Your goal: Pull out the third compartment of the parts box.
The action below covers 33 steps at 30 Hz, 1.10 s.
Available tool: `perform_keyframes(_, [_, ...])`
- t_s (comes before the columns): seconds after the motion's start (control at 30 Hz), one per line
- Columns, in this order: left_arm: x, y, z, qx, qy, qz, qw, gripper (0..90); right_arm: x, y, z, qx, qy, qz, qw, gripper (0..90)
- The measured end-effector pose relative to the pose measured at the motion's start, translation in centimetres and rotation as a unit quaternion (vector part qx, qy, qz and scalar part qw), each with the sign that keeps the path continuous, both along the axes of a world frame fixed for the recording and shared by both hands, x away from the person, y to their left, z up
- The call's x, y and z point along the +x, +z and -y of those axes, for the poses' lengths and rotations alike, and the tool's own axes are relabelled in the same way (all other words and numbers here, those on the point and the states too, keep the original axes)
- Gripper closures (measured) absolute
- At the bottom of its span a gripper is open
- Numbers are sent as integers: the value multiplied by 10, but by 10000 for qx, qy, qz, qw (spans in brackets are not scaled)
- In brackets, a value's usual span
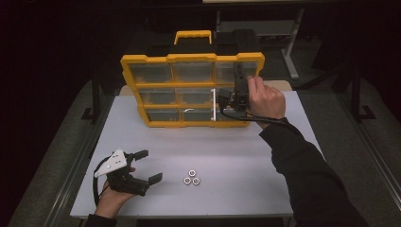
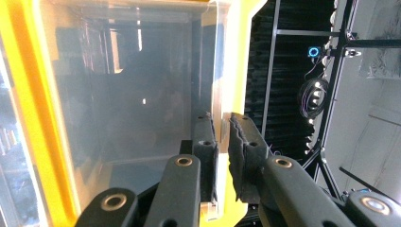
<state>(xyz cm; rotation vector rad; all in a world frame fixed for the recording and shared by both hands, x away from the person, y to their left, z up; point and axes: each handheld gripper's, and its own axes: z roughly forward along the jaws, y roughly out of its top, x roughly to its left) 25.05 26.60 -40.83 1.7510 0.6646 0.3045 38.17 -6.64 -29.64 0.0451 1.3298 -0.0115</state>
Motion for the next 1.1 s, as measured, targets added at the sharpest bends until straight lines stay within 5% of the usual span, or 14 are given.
perform_keyframes(1.1, [-1, -1, 1, -6, -3, -33, 10000, 0, -18, -4, 1, 8, 52, 160, 9999, 808])
